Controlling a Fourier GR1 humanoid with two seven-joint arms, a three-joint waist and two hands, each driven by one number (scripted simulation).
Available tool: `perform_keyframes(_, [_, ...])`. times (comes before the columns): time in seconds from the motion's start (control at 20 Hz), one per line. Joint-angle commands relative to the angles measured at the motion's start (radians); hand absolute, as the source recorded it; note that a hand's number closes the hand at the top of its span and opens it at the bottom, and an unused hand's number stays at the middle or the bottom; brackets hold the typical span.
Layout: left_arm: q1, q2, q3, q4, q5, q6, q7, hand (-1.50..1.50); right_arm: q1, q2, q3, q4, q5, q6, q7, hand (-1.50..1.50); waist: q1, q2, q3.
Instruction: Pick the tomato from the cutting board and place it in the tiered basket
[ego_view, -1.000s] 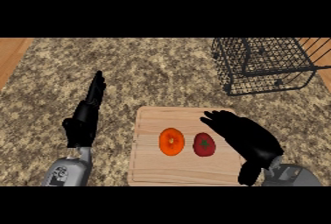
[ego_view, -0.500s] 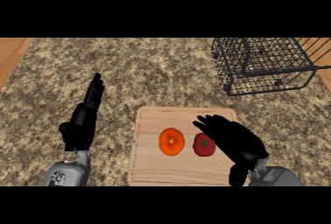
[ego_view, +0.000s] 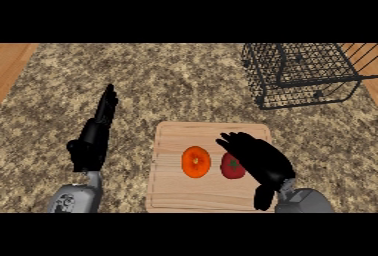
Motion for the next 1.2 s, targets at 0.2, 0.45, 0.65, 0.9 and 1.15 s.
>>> perform_keyframes(0.2, [0.002,-0.031,-0.011,0.008,-0.029,0.014,-0.006,0.00,-0.060,0.060,-0.040,0.110,0.018,-0.001,-0.014,-1.50,0.000,0.000,0.000])
perform_keyframes(0.45, [0.001,-0.028,-0.010,-0.040,-0.037,0.013,0.054,0.00,0.042,0.080,-0.004,0.063,0.028,-0.075,-0.030,-1.50,-0.002,-0.001,0.000])
perform_keyframes(0.65, [-0.067,-0.020,0.008,-0.024,-0.046,0.014,0.087,0.00,0.003,0.066,-0.052,0.200,0.051,-0.230,-0.110,1.50,-0.002,0.001,0.000])
perform_keyframes(0.9, [0.000,-0.006,0.040,0.007,0.004,-0.020,-0.014,0.00,-0.020,0.089,0.023,0.188,0.164,-0.372,-0.107,1.50,0.000,0.000,0.000])
perform_keyframes(1.15, [0.000,-0.016,0.009,-0.012,-0.027,-0.019,0.005,0.00,-0.020,0.104,-0.010,0.294,0.187,-0.500,-0.160,1.50,0.000,0.000,0.000])
